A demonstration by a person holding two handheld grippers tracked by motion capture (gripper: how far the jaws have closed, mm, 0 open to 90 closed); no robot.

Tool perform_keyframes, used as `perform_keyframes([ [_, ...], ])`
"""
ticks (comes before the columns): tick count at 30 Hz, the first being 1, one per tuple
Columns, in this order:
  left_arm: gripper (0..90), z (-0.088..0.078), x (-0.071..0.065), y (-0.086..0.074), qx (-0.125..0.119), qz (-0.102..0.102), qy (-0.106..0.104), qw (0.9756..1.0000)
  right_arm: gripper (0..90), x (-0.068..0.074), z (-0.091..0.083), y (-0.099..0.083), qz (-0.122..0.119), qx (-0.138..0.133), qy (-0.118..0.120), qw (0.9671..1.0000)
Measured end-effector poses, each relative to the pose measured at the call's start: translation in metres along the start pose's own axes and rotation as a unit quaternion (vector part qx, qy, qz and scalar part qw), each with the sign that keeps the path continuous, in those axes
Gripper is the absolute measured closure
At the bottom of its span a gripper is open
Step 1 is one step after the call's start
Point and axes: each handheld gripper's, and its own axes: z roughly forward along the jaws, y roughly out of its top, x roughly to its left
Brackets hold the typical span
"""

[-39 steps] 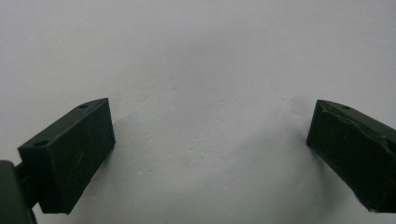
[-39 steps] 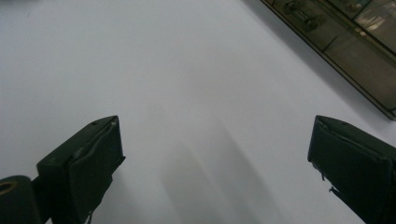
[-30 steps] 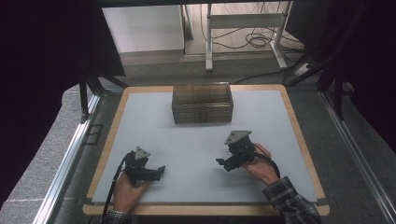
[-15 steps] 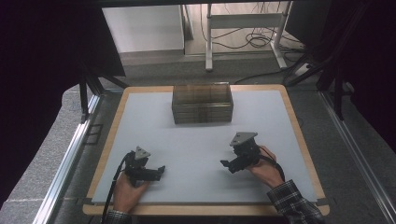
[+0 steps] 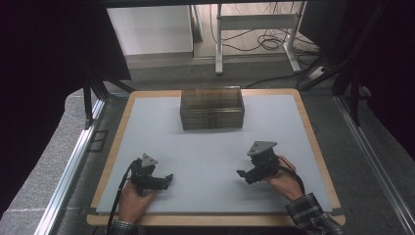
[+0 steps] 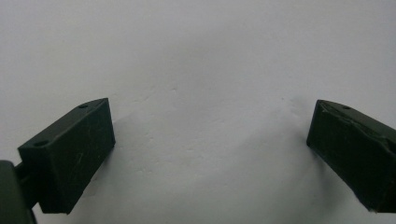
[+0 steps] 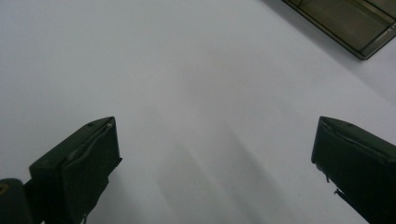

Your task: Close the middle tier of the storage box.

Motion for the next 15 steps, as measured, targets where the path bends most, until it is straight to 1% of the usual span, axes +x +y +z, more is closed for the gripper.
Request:
perform_keyframes([
  [6,1.2,0.0,0.0,0.0,0.0,0.0,0.0,1.0,0.0,-0.002,-0.004,-0.006,0.007,0.004,-0.006,1.0],
  [7,1.2,0.0,0.0,0.0,0.001,0.0,0.0,1.0,0.0,-0.003,-0.005,-0.007,0.005,0.003,-0.008,1.0],
  [15,1.3,0.0,0.0,0.0,0.001,0.0,0.0,1.0,0.0,-0.006,-0.014,-0.013,0.014,0.0,-0.015,0.9998],
])
